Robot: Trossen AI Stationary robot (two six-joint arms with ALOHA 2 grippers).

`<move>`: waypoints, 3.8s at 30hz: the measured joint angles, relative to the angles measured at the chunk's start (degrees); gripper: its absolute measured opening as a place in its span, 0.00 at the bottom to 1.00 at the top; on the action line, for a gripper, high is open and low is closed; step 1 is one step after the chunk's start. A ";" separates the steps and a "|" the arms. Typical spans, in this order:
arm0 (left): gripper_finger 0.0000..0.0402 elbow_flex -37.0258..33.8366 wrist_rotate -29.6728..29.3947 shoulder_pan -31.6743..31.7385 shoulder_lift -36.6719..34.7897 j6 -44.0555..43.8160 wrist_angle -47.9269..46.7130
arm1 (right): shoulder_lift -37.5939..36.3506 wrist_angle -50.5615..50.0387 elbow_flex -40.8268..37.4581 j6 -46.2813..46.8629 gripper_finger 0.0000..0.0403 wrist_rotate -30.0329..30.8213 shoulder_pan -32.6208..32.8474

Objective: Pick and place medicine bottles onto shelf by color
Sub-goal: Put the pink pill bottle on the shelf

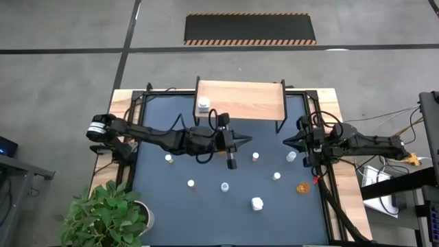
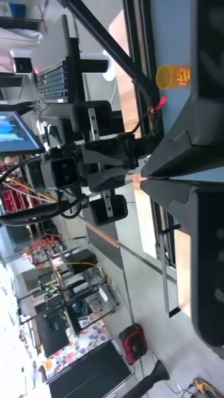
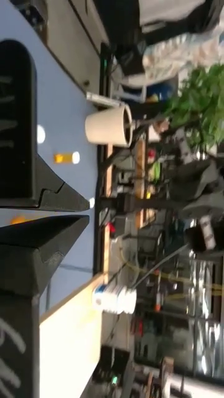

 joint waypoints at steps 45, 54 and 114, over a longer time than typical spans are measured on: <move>0.00 -23.08 -1.52 0.27 -23.07 17.18 -6.57 | 43.58 -13.07 25.21 6.28 0.03 0.37 2.64; 0.00 -29.65 -2.01 0.33 -27.23 18.03 -4.88 | 48.41 -26.05 29.34 12.92 0.03 0.36 2.63; 0.00 -32.35 -2.40 0.70 -26.77 21.07 -0.91 | 67.68 -22.00 29.33 12.37 0.31 8.35 2.64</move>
